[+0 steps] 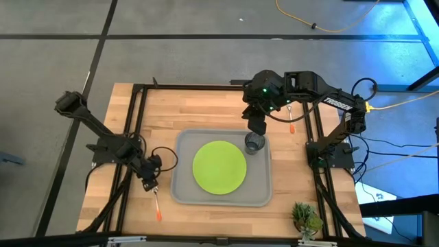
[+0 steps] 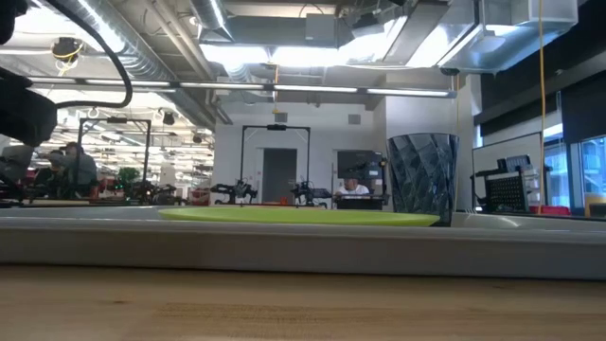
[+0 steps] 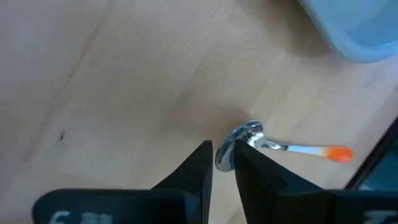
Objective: Pick and place plate/cup/fork/spoon on tray
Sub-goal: Put the orange spoon on the gray tray to the left of the green plate
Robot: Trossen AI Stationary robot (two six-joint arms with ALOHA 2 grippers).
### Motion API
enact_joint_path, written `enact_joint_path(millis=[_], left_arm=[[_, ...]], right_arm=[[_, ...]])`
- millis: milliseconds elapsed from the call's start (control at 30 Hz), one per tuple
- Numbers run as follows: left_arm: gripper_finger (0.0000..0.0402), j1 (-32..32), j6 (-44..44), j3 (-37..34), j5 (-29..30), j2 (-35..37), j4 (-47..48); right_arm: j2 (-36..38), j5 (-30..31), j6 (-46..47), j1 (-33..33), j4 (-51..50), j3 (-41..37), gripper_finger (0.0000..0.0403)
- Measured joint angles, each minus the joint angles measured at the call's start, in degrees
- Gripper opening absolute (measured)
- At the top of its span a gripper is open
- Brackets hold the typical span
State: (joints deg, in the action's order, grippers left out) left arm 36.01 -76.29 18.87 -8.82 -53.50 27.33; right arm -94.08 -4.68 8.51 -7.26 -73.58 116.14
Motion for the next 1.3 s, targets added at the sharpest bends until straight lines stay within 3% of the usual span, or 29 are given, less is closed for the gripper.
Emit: enact_joint_path(millis=[300, 500, 767, 1000, 1300], left_arm=[[0.0052, 0.00, 0.56, 0.00, -1.89, -4.62, -0.62], [0.0007, -0.10, 0.50, 0.17, -2.69, -4.52, -1.45], [0.0003, -0.14, 1.42, 1.26, -2.34, -4.14, -1.44], [0.0000, -0.30, 6.10, 8.06, -4.48, -4.15, 1.39], [0.0000, -3.81, 14.88, 22.42, -6.67, -4.15, 18.23]], right_arm=[[0.00, 0.01, 0.00, 0.01, 0.00, 0.00, 0.0078], [0.00, 0.01, 0.00, 0.00, -0.02, 0.00, 0.0078], [0.00, 0.01, -0.01, 0.01, -0.03, 0.00, 0.0078], [0.00, -0.01, -1.67, 0.00, -0.09, 0.00, 0.0078], [0.00, -0.03, -3.01, 0.00, -0.24, 0.00, 0.0078]])
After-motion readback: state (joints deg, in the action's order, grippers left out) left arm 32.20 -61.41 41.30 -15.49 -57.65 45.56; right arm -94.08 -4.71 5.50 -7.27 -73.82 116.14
